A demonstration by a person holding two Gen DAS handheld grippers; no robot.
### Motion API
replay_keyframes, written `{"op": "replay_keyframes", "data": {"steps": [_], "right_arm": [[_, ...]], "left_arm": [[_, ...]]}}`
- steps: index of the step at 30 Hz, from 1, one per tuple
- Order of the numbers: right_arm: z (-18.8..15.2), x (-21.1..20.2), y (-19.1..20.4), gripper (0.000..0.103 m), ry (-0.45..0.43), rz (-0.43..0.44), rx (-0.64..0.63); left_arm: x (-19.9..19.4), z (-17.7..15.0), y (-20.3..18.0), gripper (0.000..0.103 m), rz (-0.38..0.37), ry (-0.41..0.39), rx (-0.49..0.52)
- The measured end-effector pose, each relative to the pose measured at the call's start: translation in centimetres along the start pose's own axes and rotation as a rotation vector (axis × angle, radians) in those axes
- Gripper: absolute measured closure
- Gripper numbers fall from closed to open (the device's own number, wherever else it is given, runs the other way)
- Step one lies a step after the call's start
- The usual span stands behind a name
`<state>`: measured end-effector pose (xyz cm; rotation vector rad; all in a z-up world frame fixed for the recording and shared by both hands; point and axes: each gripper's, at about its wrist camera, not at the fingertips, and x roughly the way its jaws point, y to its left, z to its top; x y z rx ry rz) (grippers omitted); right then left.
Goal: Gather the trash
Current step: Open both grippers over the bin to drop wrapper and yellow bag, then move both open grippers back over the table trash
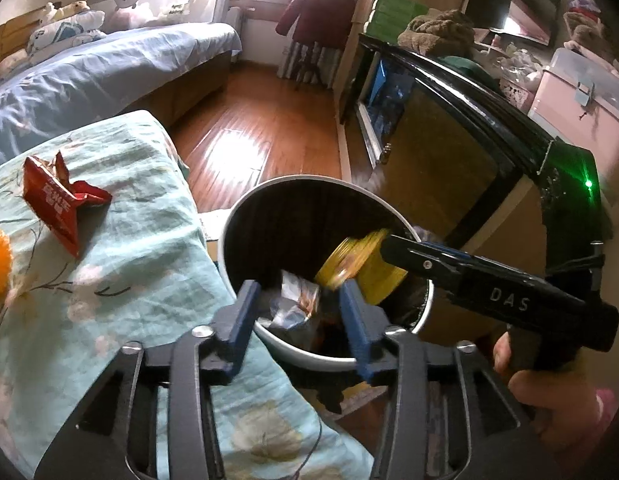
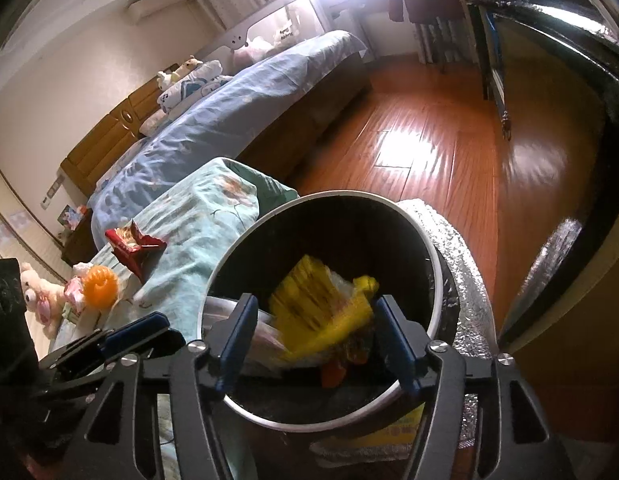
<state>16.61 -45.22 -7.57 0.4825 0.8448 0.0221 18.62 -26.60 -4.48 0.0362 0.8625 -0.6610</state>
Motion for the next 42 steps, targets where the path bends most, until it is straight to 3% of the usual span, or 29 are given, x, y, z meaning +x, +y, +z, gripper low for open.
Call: {"op": "replay_keyframes", "data": {"steps": [12, 24, 37, 42], "right_arm": [[-0.8, -0.5, 1.5, 0.037, 0.0, 0.03, -0.003], [-2.4, -0.5, 7.6, 0.02, 0.003, 0.121, -0.088], [-5.3, 1.5, 14.0, 0.017, 0.059, 0.185, -0.203], [-5.9, 2.4, 15.9, 0.013, 0.077, 0.202, -0.239]], "left_arm": [[-2.7, -2.1, 2.0, 0.057, 0.026, -0.019, -0.043], [-7.5, -5.4, 6.1, 0.057, 0.091, -0.068, -0.152], [-11.7, -9.4, 12.1, 0.057, 0.19, -0.105, -0.302], [-13.1, -10.6, 14.4, 0.048, 0.235, -0.125, -0.357]]}}
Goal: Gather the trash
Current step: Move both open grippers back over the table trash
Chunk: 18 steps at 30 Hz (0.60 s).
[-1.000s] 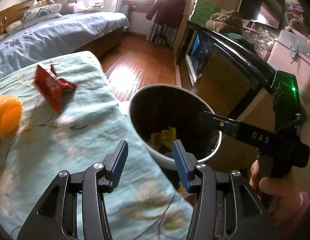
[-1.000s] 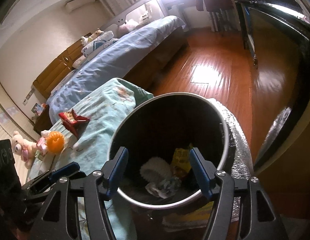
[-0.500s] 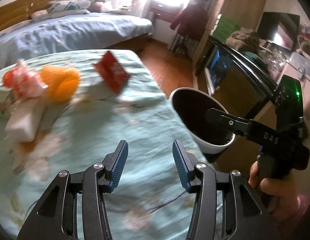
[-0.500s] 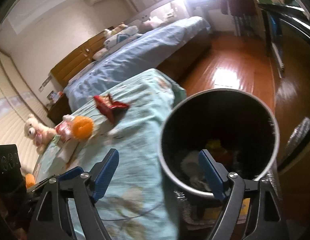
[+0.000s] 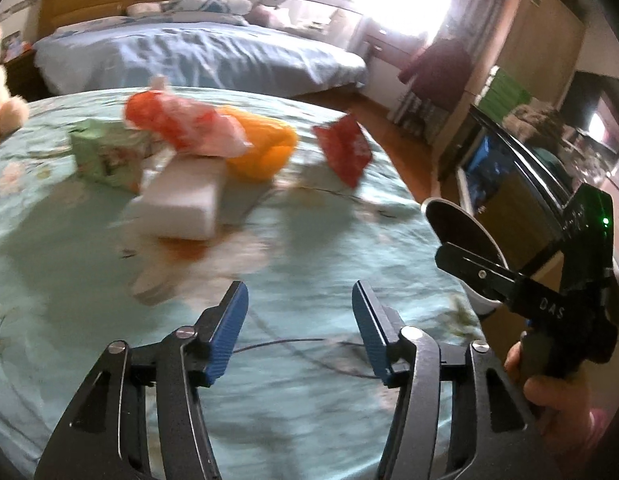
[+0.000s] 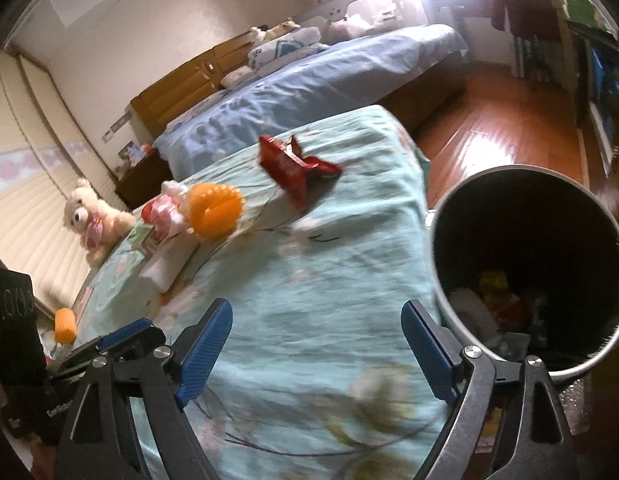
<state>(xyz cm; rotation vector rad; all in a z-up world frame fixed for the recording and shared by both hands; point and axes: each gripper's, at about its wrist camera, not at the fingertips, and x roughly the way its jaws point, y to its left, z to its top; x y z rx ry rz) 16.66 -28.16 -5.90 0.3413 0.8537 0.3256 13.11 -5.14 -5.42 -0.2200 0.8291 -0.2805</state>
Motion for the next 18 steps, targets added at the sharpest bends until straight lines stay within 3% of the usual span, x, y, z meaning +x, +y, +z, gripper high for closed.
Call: {"op": "replay_keyframes", "data": {"steps": [18], "right_arm": [[2.4, 3.8, 3.1, 0.011, 0.018, 0.001, -0.079]], "left_arm": [[0.3, 1.1, 4.0, 0.035, 0.092, -0.019, -0.079]]}}
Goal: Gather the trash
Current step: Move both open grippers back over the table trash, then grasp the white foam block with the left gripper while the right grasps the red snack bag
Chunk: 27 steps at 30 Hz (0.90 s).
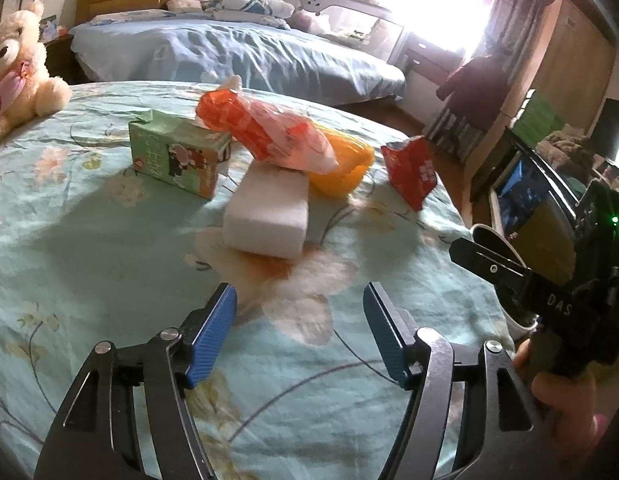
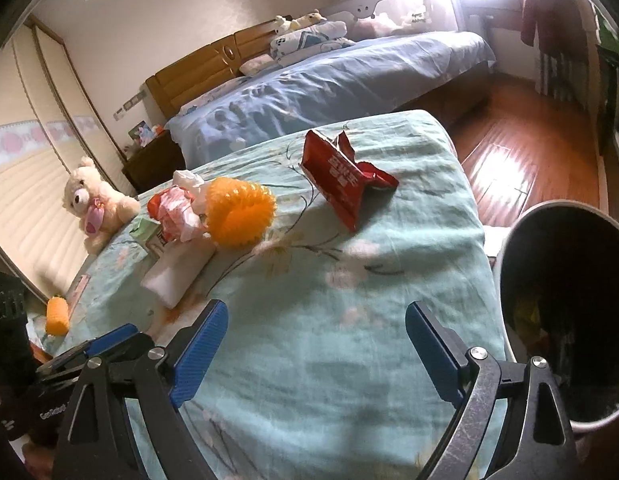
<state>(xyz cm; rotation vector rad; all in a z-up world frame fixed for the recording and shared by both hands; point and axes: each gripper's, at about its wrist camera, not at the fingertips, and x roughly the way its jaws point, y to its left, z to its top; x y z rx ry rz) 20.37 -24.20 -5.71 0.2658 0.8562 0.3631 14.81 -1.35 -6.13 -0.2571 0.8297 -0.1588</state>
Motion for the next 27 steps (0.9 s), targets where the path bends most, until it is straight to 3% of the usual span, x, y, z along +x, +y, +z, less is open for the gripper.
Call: {"op": "replay_keyframes", "data": {"steps": [11, 22, 23, 26, 27], "right_arm": [[3.3, 3.3, -0.5, 0.011, -0.002, -0.048, -0.026], [6.7, 7.0, -1.1, 0.012, -0.001, -0.117, -0.074], [6.8, 7.3, -1.1, 0.014, 0.005, -0.117, -0.073], [6.8, 7.7, -1.2, 0.042, 0.017, -0.122, -0.07], [6.7, 7.6, -1.3, 0.046, 0.018, -0.121, -0.066]], "left_arm": [[2.0, 2.4, 1.5, 0.032, 0.046, 0.008, -0.026], [4.3, 3.9, 2.1, 0.032, 0.028, 0.028, -0.039], [4.5, 3.9, 2.0, 0.034, 0.024, 0.031, -0.035], [4.9, 3.8, 1.7, 0.053, 0.014, 0.047, -0.018], [4.9, 3.7, 1.6, 0.054, 0.014, 0.049, -0.015]]}}
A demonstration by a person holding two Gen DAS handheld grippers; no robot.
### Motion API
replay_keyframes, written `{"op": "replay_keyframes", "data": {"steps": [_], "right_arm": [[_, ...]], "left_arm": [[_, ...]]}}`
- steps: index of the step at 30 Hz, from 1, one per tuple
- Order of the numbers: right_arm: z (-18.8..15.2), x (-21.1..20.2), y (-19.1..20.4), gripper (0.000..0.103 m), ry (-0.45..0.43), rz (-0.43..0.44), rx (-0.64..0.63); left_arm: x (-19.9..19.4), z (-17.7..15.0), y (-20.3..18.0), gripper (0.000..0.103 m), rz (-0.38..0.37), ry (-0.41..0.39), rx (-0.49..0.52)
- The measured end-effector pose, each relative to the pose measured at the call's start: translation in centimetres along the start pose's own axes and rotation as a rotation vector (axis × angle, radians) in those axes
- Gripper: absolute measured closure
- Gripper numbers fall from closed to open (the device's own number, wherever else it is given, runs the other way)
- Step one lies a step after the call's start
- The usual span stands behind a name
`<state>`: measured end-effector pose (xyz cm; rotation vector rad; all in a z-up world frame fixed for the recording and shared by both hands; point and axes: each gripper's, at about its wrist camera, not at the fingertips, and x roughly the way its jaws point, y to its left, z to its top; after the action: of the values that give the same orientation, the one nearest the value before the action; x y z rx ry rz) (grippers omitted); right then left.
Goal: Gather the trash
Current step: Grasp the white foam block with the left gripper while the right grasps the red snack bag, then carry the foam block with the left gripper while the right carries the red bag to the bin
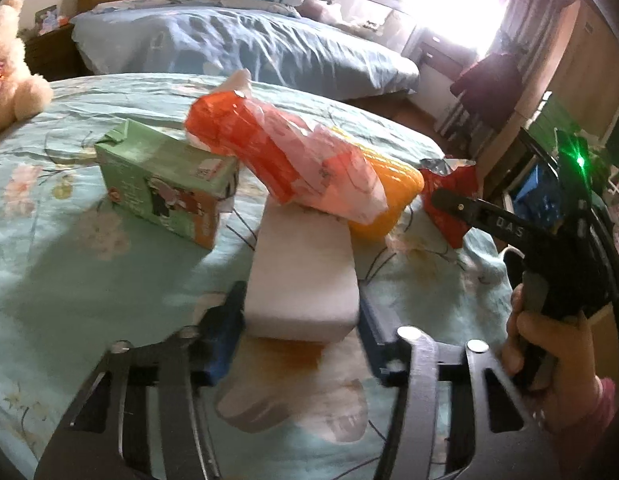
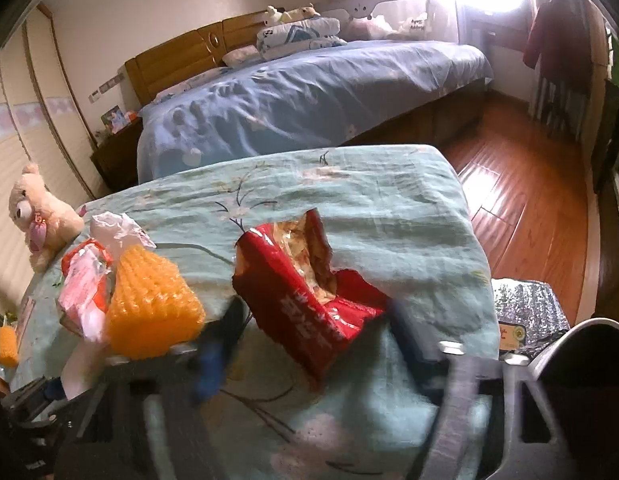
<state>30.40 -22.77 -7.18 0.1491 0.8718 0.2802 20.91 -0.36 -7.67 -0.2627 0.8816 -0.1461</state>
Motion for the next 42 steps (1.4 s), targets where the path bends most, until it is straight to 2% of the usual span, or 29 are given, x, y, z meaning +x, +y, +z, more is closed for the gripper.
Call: {"op": "replay_keyframes", "data": {"steps": [1, 2, 5, 9, 16, 26, 42], "right_arm": [[-0.1, -0.2, -0.2, 0.049, -0.005, 0.01, 0.007], [-0.2, -0.5, -0.4, 0.061, -0.01, 0.017, 0.016], [-0.7, -1.0, -0.8, 0.068, -0.005, 0.051, 0.043], [-2.4, -2.8, -0.9, 0.071, -0.009, 0.078, 0.065], [-6.0, -6.4, -1.0, 0.071, -0.014, 0.12, 0.131], [-9.3, -10.4, -2.0, 0.071, -0.04, 0.132, 0.204], [-11.7, -14.2, -6.1, 0.071, -0.076, 0.067, 0.284]], "left_arm": [[-0.1, 0.0, -0.1, 0.055, 0.001, -0.003, 0.003], [-0.2, -0.1, -0.2, 0.055, -0.001, -0.008, 0.005], [-0.7, -0.3, -0.5, 0.056, -0.006, -0.023, 0.022], [-1.5, -1.3, -1.0, 0.057, -0.019, -0.026, 0.036], [-2.7, -3.1, -2.7, 0.057, -0.058, -0.022, 0.075], [-3.4, -4.5, -5.5, 0.057, -0.1, -0.017, 0.119], [-3.6, -5.6, -10.8, 0.057, -0.157, 0.0, 0.219]]}}
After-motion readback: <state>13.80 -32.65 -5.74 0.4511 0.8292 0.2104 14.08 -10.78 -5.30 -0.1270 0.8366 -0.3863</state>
